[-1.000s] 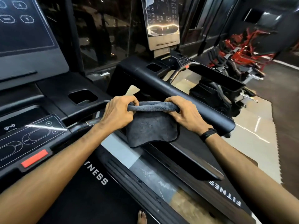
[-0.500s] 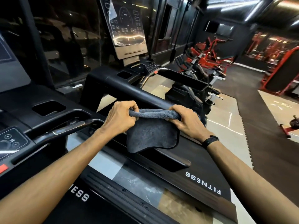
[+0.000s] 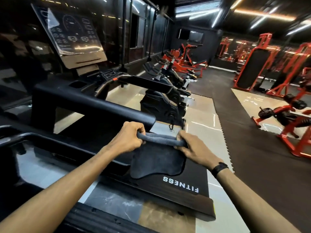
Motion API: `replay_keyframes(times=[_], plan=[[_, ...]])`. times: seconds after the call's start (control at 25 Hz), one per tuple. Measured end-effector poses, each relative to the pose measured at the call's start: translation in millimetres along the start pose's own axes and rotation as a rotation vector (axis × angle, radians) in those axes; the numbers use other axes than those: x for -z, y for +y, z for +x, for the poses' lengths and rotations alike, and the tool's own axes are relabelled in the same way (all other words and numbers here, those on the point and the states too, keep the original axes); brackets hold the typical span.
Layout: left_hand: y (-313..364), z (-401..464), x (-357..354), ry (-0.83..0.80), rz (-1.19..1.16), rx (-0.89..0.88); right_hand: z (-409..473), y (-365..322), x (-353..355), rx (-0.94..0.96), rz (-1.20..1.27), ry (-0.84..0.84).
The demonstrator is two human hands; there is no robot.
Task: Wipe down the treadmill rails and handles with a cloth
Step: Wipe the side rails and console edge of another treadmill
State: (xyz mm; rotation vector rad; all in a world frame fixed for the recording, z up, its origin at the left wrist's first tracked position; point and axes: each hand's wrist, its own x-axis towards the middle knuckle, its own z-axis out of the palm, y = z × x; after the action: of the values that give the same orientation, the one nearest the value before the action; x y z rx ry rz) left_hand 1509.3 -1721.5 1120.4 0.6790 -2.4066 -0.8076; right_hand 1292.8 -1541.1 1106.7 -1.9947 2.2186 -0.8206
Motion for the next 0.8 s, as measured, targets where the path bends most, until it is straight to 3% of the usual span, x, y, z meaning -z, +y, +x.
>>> replay_keyframes(times=[0.24, 0.52, 0.8], plan=[[35, 49, -49, -0.172, 0.082, 0.021, -20, 77, 18, -0.151, 0.173, 0.013], [-1, 126, -83, -0.184, 0.162, 0.119, 52, 153, 15, -0.064, 0.215, -0.058], [-68, 199, -122, -0.104, 0.142, 0.225, 177, 233, -11, 0.061, 0.253, -0.367]])
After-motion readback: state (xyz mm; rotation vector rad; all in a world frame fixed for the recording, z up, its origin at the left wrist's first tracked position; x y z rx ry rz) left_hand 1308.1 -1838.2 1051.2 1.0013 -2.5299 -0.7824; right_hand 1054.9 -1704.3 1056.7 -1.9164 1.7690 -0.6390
